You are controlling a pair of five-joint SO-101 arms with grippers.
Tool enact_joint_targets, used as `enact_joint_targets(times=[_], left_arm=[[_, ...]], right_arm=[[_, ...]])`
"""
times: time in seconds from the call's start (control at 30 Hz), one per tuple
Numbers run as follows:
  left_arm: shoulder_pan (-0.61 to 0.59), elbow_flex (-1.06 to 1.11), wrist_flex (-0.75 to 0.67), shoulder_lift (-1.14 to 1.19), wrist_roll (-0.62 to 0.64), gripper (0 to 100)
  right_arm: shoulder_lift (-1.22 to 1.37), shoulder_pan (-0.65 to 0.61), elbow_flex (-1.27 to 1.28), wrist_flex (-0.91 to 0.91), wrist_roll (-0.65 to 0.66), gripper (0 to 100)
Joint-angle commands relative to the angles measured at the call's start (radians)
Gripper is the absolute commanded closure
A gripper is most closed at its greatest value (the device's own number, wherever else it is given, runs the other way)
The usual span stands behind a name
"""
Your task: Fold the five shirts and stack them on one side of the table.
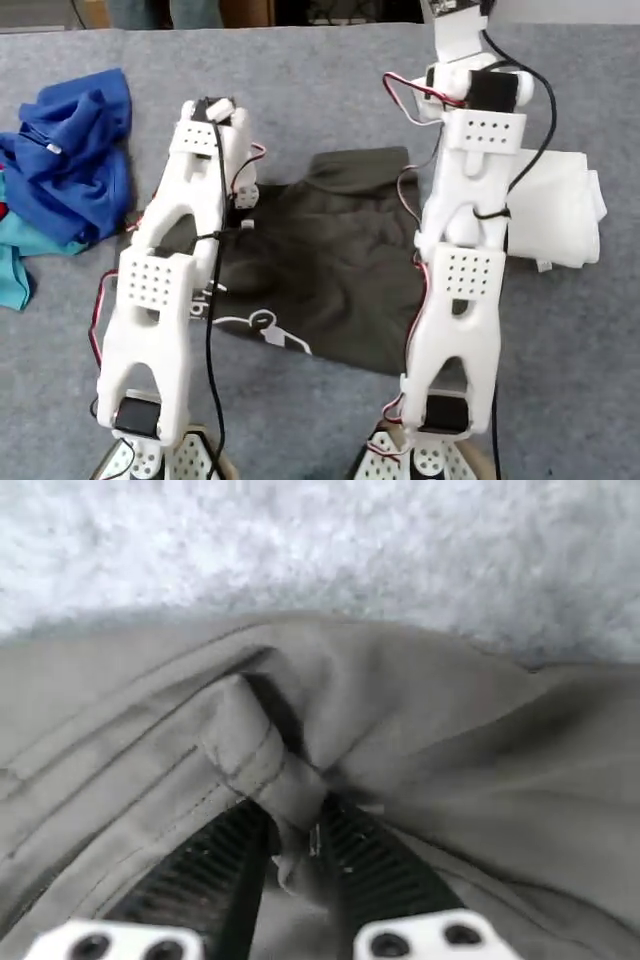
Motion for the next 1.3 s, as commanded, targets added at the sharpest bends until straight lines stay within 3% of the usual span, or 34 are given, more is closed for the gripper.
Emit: enact_joint_targets(times=[0.0, 0.1, 0.23, 0.4, 0.5, 0.67, 0.87, 1.03, 1.17, 1.27], left_arm=[[-0.019, 0.16, 0.011, -0.235, -0.015, 97], [-0.008, 0.415, 0.006, -0.457, -0.074, 97], [-0.004, 0.72, 0.005, -0.73, -0.229, 97], [-0.022, 1.073, 0.005, -0.99, -0.543, 97], [-0.038, 1.247, 0.003, -1.099, -0.649, 96], [-0.097, 1.385, 0.003, -1.231, -0.658, 74], [-0.225, 1.392, 0.005, -1.361, -0.657, 74], [-0.444, 1.322, -0.003, -1.493, -0.617, 74], [-0.653, 1.3, -0.166, -1.544, -0.516, 73], [-0.723, 1.351, -0.339, -1.519, -0.353, 73]], right_arm=[[0.018, -0.034, -0.027, 0.005, 0.038, 98.0], [0.059, -0.061, -0.027, -0.005, 0.048, 96.8], [0.116, -0.104, -0.027, -0.009, 0.041, 86.1], [0.177, -0.158, -0.027, -0.008, 0.04, 82.2], [0.202, -0.201, -0.027, 0.011, 0.04, 82.2], [0.217, -0.305, -0.027, 0.069, 0.044, 82.1], [0.219, -0.41, 0.016, 0.095, 0.046, 82.1], [0.219, -0.453, 0.114, 0.071, 0.046, 82.1], [0.219, -0.454, 0.193, 0.034, 0.048, 82.1], [0.219, -0.465, 0.242, 0.015, 0.048, 82.1]])
